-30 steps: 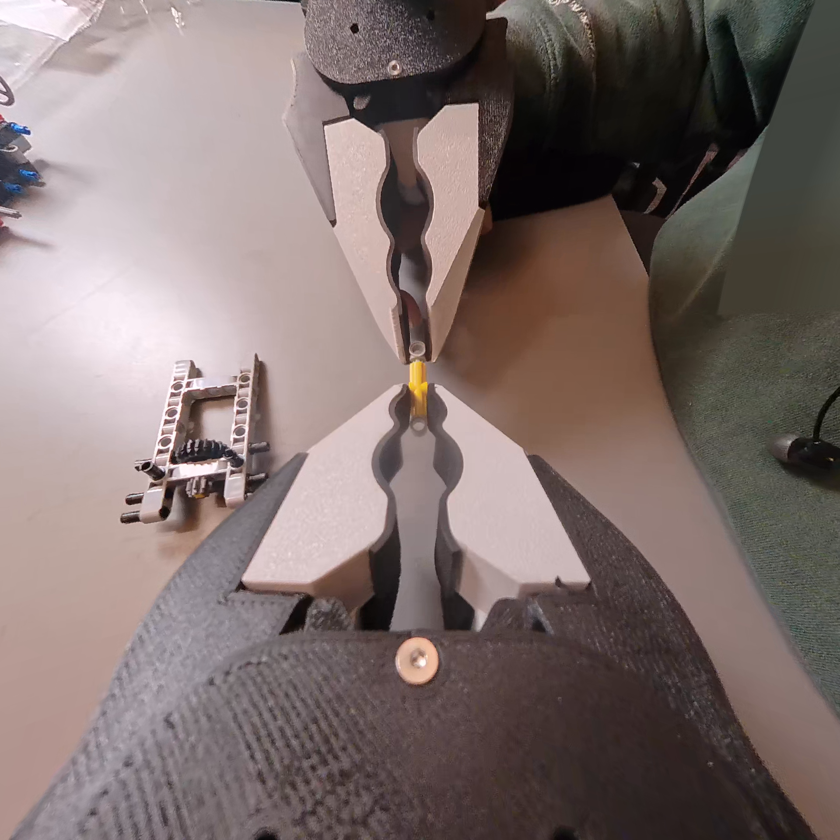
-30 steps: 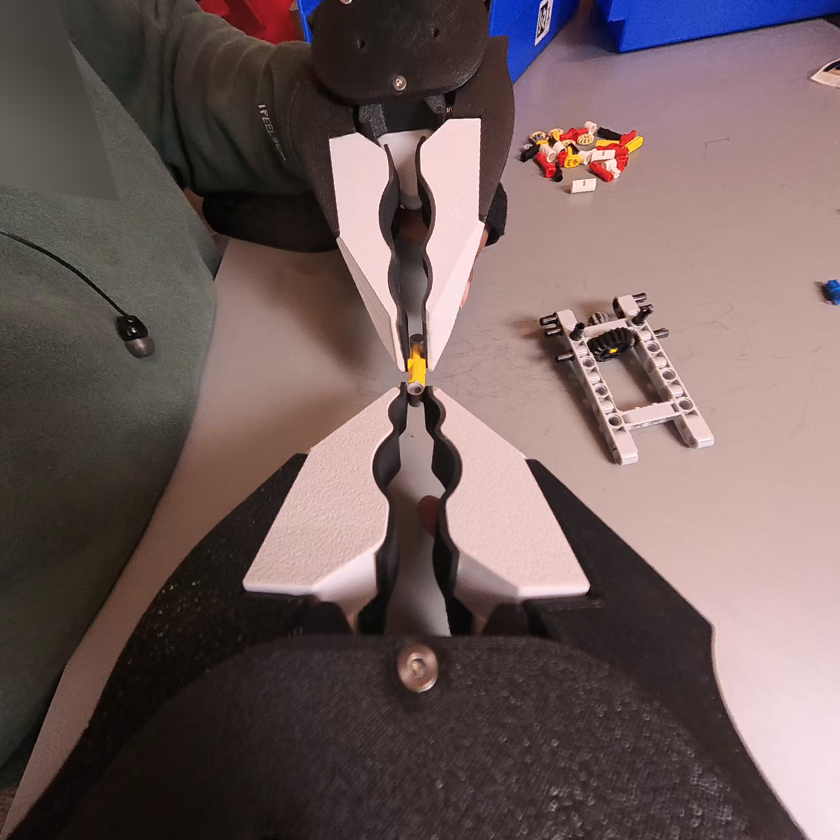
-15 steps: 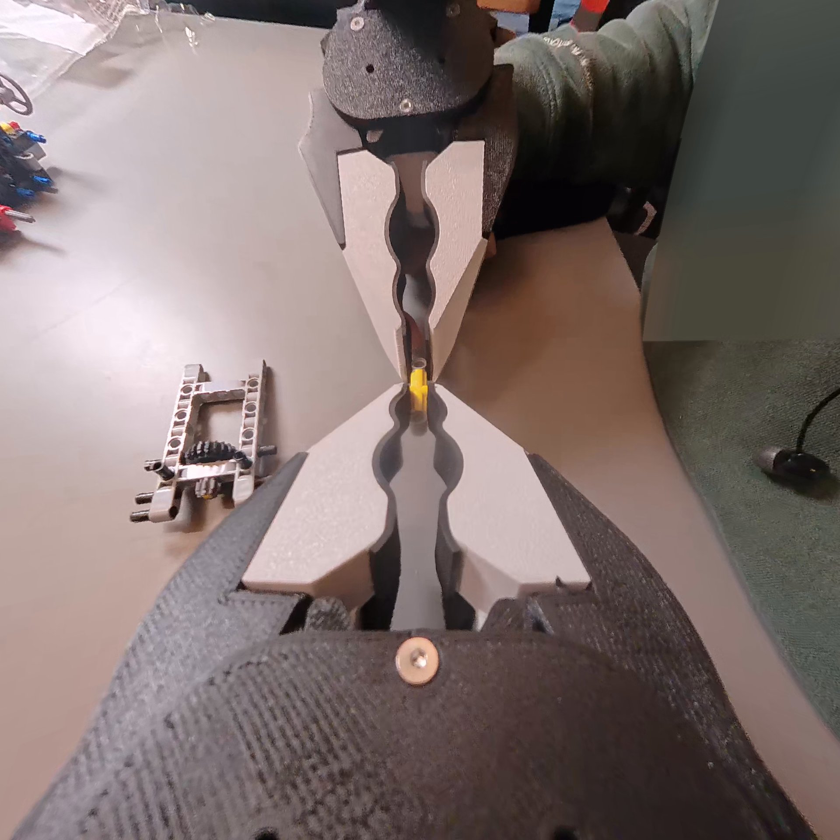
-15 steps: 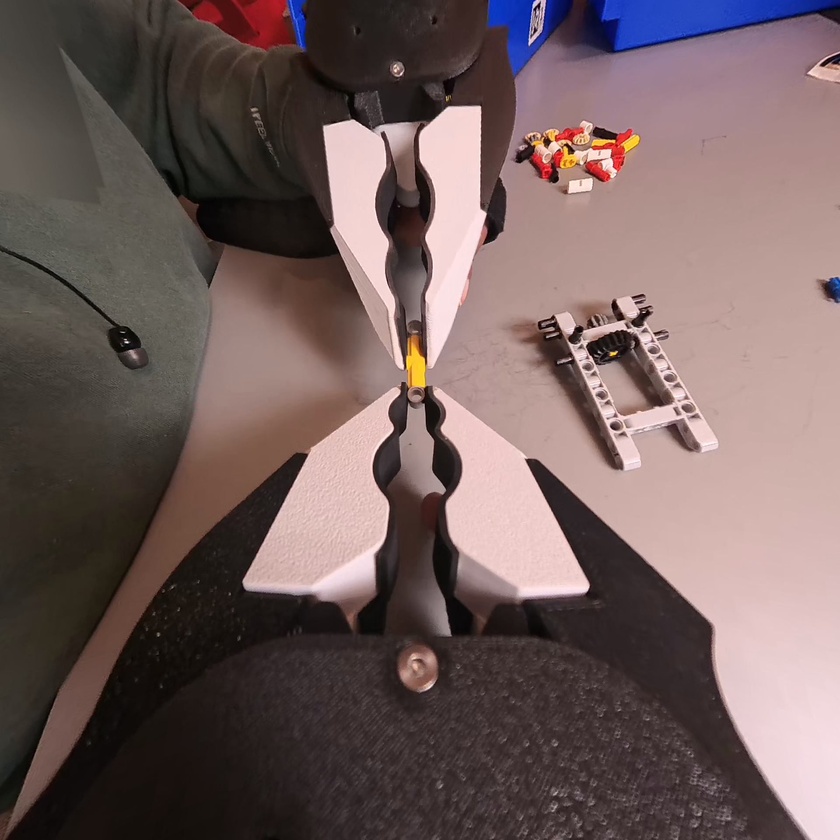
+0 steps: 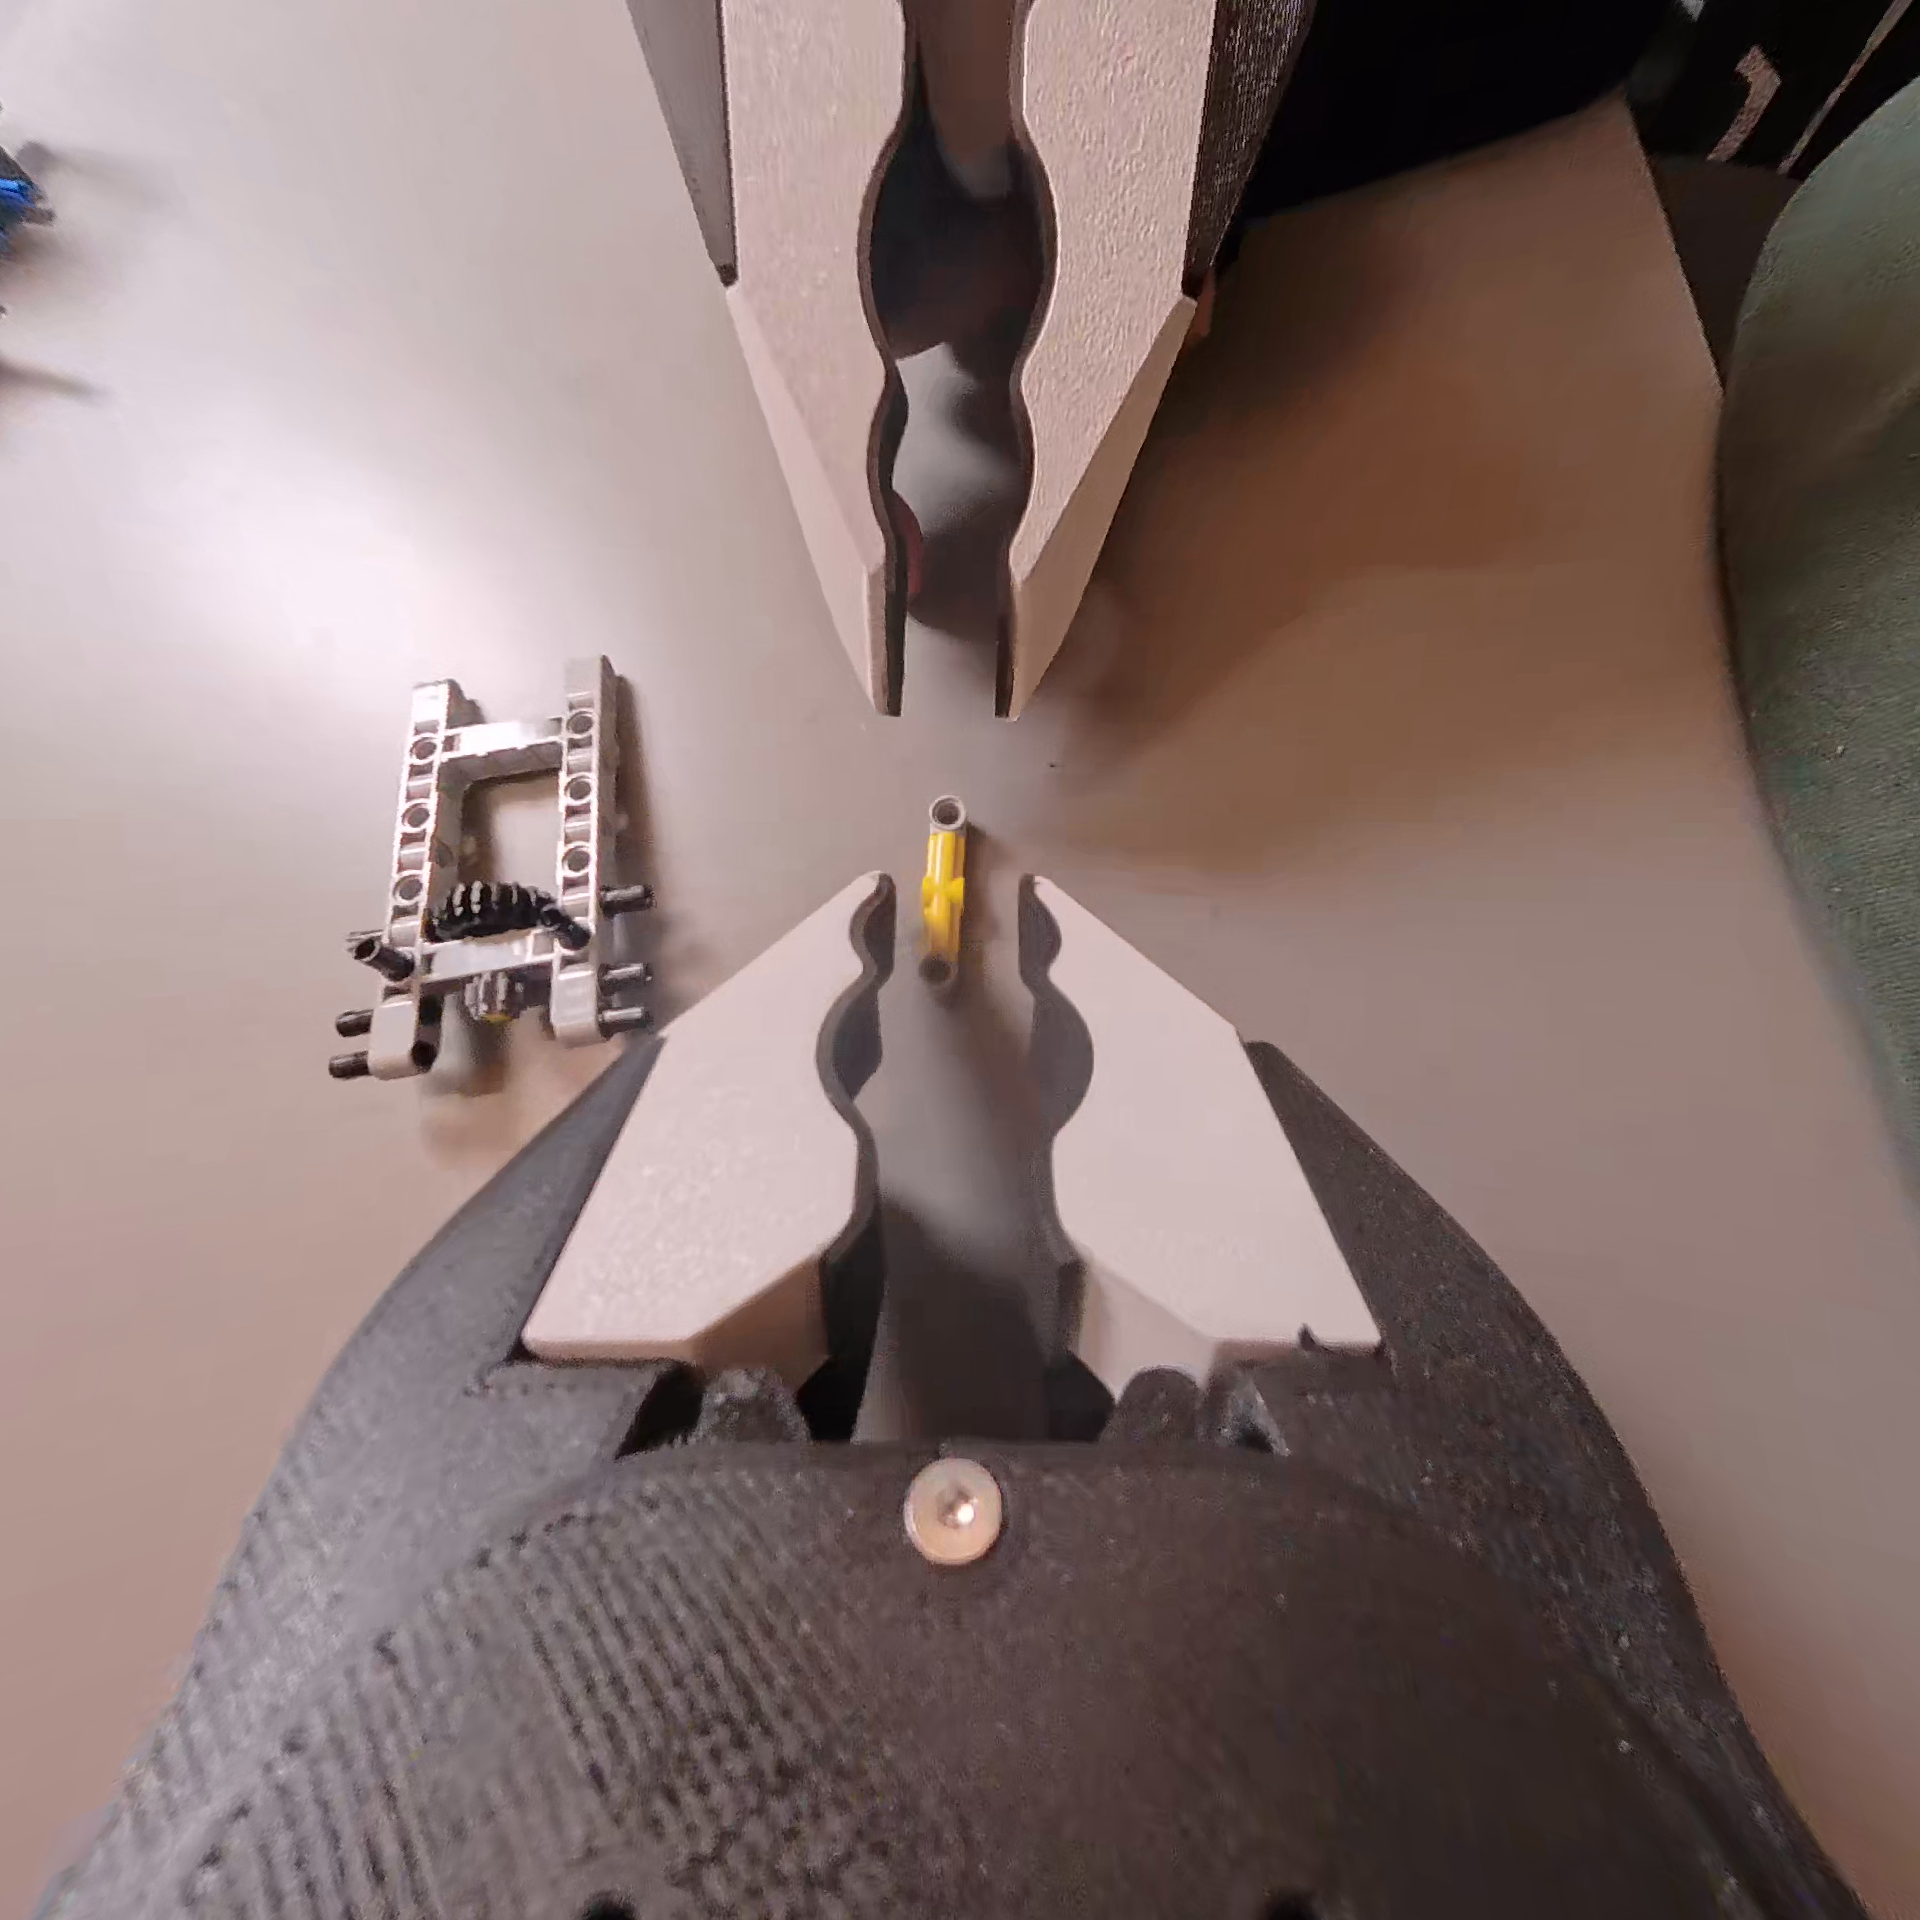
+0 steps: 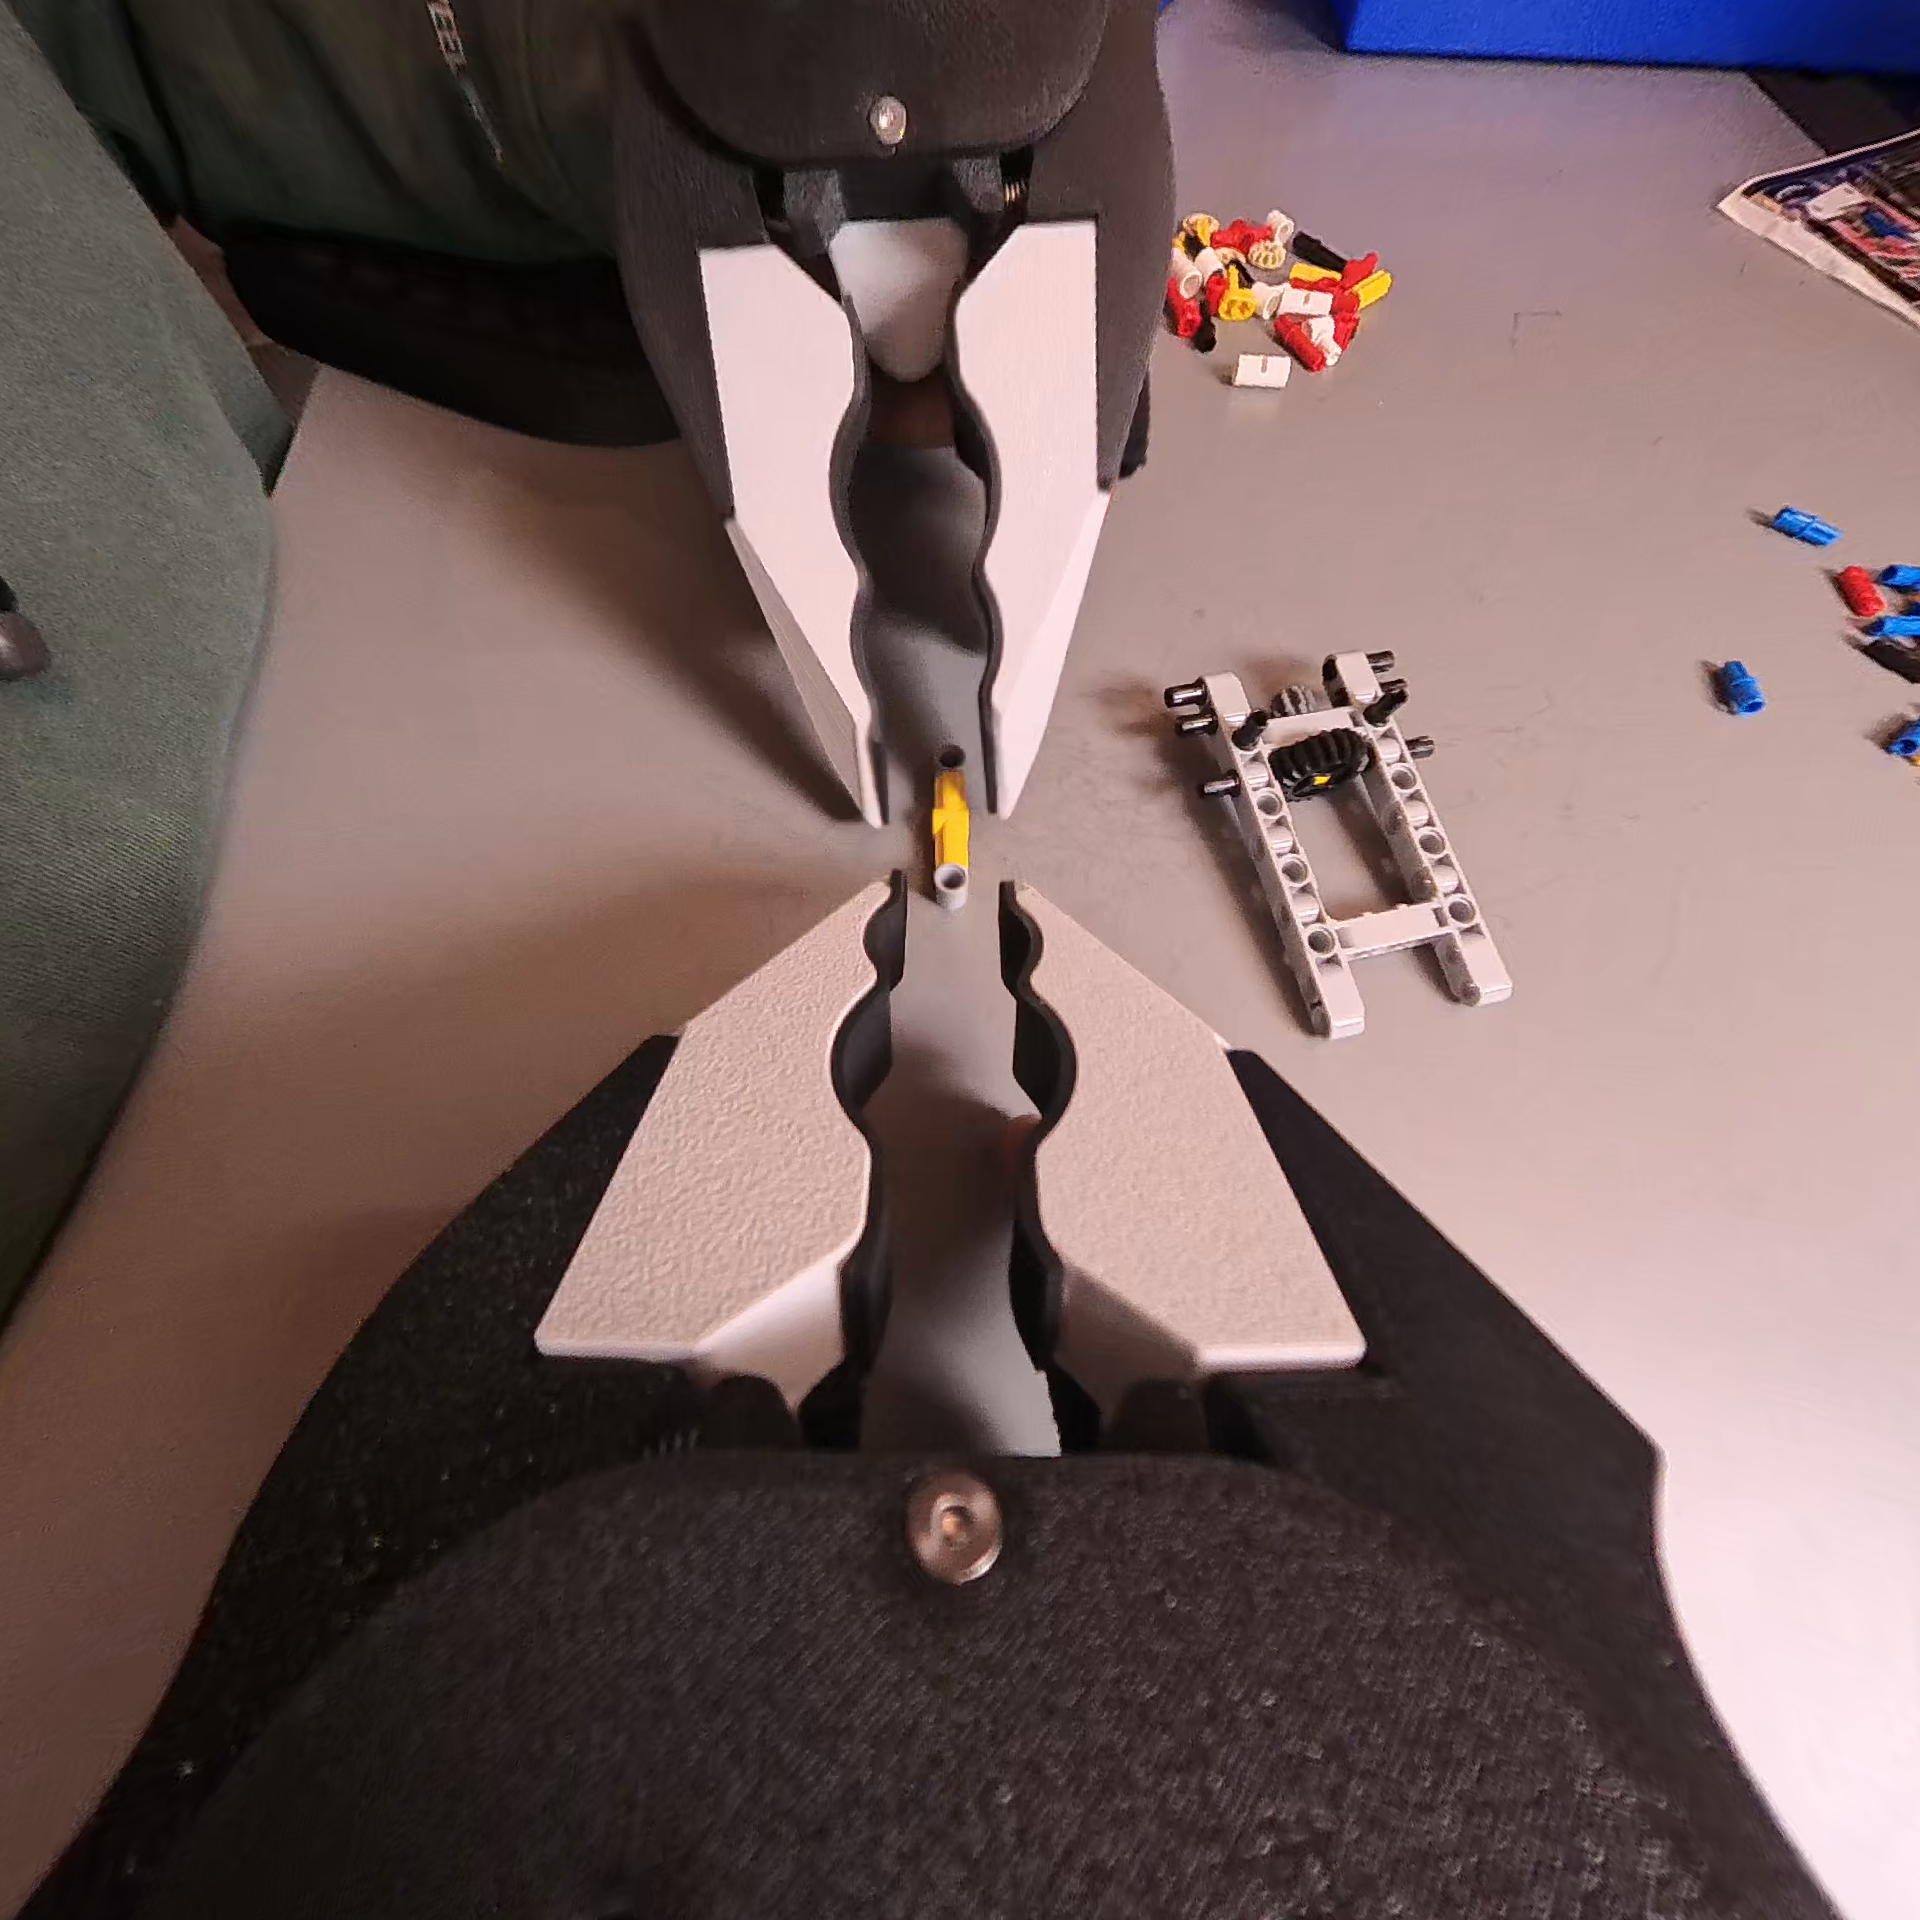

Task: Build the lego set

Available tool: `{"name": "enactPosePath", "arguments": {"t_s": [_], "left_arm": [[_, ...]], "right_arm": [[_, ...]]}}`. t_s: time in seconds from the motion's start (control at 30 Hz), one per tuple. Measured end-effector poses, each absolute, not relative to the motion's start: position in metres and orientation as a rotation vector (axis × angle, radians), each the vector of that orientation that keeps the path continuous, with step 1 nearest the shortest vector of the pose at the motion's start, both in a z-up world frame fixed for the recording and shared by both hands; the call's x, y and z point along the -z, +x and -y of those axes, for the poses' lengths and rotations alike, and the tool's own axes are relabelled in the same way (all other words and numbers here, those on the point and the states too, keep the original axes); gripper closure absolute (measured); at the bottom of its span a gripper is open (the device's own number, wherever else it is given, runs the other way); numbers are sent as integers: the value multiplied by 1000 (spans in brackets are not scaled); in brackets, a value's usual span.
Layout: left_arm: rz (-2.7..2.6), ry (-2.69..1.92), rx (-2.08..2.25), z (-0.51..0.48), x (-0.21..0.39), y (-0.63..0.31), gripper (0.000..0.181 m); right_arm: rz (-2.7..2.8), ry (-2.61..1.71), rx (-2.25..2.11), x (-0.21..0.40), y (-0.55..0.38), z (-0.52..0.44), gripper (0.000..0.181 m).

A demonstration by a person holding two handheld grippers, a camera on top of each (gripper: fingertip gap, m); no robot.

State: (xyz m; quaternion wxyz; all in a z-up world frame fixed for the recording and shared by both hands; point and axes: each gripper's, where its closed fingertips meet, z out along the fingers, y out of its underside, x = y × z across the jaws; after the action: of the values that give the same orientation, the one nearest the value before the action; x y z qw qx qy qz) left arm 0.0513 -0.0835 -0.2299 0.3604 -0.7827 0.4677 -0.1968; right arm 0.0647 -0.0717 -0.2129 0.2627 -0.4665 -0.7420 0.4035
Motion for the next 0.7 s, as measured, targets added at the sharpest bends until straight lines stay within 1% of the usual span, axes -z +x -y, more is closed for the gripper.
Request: {"name": "enactPosePath", "arguments": {"t_s": [0.13, 0.37, 0.5, 0.53, 0.63, 0.7], "left_arm": [[-1200, -2057, 527, 89, 226, 39, 154], [-1169, -2088, 498, 84, 232, 30, 162], [-1003, -2048, 466, 64, 210, 7, 160], [-929, -2037, 445, 54, 203, -3, 156], [-781, -2073, 432, 32, 202, -23, 132], [-791, -2108, 410, 22, 210, -24, 121]], "right_arm": [[2015, -1254, -1061, 214, 65, 72, 165], [2131, -1209, -891, 223, 60, 78, 164], [2179, -1241, -804, 227, 52, 79, 161], [2185, -1250, -791, 228, 50, 78, 161], [2231, -1281, -742, 232, 46, 79, 160], [2249, -1305, -691, 234, 43, 78, 166]]}}
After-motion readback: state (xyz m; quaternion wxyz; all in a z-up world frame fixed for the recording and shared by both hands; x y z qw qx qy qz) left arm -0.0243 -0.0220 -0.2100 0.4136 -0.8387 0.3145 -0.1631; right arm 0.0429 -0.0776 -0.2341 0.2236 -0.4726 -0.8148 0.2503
